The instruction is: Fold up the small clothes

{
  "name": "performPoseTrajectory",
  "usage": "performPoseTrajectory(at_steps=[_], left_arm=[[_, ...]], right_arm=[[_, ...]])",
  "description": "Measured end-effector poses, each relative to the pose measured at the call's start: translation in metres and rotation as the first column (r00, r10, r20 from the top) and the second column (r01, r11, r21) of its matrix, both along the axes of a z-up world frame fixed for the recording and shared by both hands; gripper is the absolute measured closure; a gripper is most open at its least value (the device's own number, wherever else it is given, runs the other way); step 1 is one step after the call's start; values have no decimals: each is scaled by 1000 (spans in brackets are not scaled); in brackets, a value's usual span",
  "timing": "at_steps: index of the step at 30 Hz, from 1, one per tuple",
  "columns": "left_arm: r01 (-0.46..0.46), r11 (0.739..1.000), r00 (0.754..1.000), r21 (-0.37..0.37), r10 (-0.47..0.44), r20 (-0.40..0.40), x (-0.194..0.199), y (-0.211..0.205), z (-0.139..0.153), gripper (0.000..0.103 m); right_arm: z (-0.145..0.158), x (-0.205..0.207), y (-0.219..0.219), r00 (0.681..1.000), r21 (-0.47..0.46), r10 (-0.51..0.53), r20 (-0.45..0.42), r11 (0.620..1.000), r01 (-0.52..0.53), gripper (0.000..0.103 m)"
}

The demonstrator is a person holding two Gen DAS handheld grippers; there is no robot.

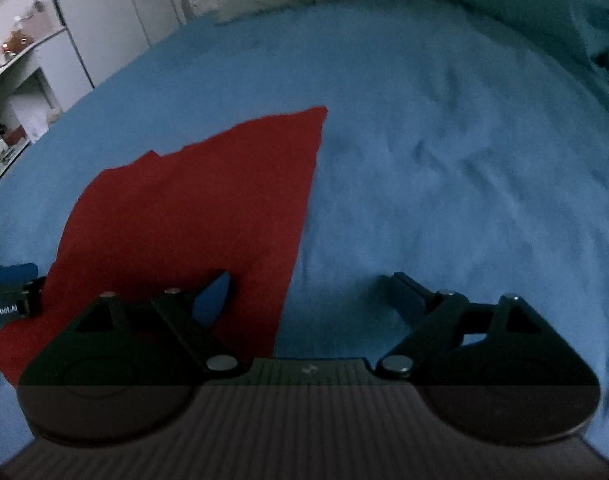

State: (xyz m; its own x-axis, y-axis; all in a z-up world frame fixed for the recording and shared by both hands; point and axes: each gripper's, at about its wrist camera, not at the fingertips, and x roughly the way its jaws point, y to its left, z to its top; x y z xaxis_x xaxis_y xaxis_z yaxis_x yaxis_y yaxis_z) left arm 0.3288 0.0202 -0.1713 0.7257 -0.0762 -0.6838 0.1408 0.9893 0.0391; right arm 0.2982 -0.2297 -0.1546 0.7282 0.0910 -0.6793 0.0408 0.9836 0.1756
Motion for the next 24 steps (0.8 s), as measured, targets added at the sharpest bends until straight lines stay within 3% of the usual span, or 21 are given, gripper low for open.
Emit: performPoseTrajectory(at_steps=[4,8,11,15,19,24], left_arm=[[-18,1000,998,4,18,66,-28,4,47,22],[-26,1000,991,-18,28,132,-71,13,118,0],[-30,999,987,-46,37,158,-111,11,174,0],[-46,996,982,-75,59,180,-165,7,221,0],[-53,997,978,-47,62,199,-214,-3,236,0],[-51,999,984,-9,52,170,-266,-11,223,0]], right_arm=[[33,-25,1,994,39,42,99,998,-46,1],[95,-67,6,984,37,50,173,998,-57,0],[147,-107,16,981,-5,6,194,1000,-5,0],[196,-162,32,980,-53,-39,193,997,50,0],[224,-222,47,983,-112,-39,182,992,60,0],[224,-279,61,989,-174,-67,130,981,89,0]])
